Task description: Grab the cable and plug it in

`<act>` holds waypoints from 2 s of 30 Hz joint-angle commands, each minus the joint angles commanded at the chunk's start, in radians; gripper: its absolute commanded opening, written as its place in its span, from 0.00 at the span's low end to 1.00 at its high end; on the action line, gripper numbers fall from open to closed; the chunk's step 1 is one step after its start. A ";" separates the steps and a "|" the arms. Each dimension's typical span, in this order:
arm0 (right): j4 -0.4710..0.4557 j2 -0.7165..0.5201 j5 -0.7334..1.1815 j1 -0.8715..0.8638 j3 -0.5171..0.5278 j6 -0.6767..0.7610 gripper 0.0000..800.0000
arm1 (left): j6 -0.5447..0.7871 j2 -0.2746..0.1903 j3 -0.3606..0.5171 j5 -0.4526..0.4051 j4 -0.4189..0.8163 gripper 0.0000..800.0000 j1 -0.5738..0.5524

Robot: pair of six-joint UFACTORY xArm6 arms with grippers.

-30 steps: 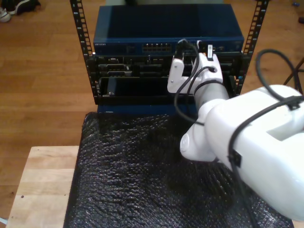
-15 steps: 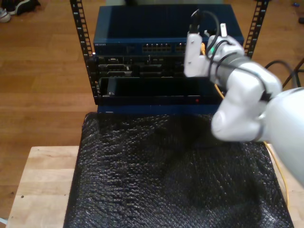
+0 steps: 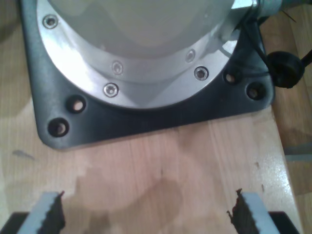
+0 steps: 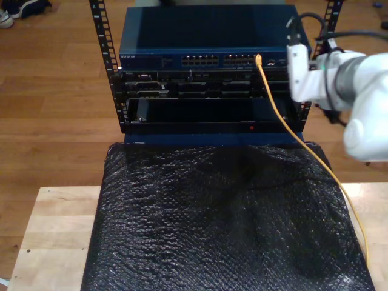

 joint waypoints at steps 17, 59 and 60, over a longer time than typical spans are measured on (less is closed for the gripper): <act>0.006 -0.212 0.825 -0.408 0.051 -0.434 1.00 | 0.000 0.000 0.000 0.000 0.000 1.00 0.000; -0.101 -0.519 1.025 -1.372 0.529 -1.237 1.00 | 0.000 0.000 0.000 0.000 0.000 1.00 0.000; -0.103 -0.517 1.000 -1.376 0.540 -1.237 1.00 | 0.000 0.000 0.000 0.000 0.000 1.00 0.000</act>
